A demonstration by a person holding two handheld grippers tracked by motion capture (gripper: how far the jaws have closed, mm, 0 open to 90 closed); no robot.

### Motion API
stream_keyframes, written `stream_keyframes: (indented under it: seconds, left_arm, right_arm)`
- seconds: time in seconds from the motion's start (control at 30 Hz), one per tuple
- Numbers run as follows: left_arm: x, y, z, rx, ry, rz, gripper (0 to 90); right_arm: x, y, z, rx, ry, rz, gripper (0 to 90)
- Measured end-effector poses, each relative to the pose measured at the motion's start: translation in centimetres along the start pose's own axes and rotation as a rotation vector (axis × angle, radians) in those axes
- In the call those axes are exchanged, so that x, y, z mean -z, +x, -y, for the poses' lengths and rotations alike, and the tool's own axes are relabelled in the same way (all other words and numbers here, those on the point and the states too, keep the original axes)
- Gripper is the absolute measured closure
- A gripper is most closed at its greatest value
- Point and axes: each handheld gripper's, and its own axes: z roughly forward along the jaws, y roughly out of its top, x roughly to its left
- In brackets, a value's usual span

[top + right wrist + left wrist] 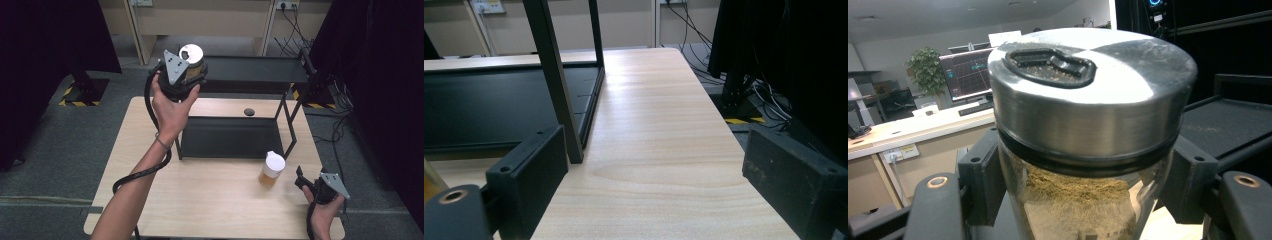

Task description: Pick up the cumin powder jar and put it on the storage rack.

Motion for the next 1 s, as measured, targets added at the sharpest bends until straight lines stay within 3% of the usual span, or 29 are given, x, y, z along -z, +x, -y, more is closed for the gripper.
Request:
stream_keyframes:
  seconds: [0.37, 0.73, 1.0]
  left_arm:
    - [-2.8, 0.1, -1.9, -0.019, 0.043, -0.015, 30.9]
    - [-5.3, 0.5, -2.0, 0.002, 0.115, -0.049, 30.9]
    - [-6.1, 0.7, -1.9, 0.029, 0.139, -0.056, 30.8]
  right_arm:
    - [0.0, -0.1, 0.0, 0.001, 0.001, -0.005, 11.3]
    - [0.0, -0.1, 0.0, 0.002, 0.001, -0.008, 11.3]
    - [0.0, -0.1, 0.0, 0.005, 0.001, -0.008, 11.4]
